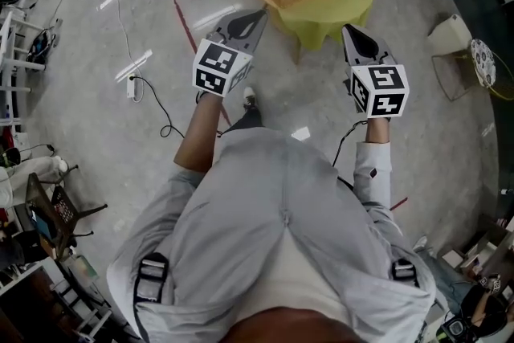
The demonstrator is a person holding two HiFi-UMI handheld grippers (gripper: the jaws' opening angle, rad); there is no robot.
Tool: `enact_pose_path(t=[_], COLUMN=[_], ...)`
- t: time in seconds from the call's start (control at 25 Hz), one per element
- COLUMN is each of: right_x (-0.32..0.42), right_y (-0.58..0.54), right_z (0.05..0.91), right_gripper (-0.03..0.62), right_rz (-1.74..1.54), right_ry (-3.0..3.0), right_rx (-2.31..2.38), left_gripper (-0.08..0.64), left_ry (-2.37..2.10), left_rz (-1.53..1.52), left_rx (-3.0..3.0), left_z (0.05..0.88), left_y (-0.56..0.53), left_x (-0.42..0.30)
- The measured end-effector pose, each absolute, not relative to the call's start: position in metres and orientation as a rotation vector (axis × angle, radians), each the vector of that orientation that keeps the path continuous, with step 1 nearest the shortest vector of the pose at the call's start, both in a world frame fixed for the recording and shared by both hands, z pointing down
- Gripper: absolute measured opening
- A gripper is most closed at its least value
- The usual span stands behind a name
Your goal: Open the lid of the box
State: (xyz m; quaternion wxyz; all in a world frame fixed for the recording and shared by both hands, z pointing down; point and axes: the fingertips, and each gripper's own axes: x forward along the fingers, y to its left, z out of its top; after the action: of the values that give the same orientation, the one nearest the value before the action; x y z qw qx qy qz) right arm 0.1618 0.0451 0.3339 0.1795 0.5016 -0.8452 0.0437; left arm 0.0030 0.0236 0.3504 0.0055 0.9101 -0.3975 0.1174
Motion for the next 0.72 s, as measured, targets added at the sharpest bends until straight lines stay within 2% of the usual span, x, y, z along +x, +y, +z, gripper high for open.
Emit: enact_pose_path(t=[0.72], right_x=[0.114], right_y=[-0.119], right_z=[0.335], right_gripper=[0.023], right_rz=[0.235], right_ry=[-2.396], right_rx=[1.577], left_gripper=[0.029], left_ry=[-1.054], left_rz=[0.376], left_rx=[2.899], left_z=[0.362], left_y=[-0.154], left_x=[-0.038])
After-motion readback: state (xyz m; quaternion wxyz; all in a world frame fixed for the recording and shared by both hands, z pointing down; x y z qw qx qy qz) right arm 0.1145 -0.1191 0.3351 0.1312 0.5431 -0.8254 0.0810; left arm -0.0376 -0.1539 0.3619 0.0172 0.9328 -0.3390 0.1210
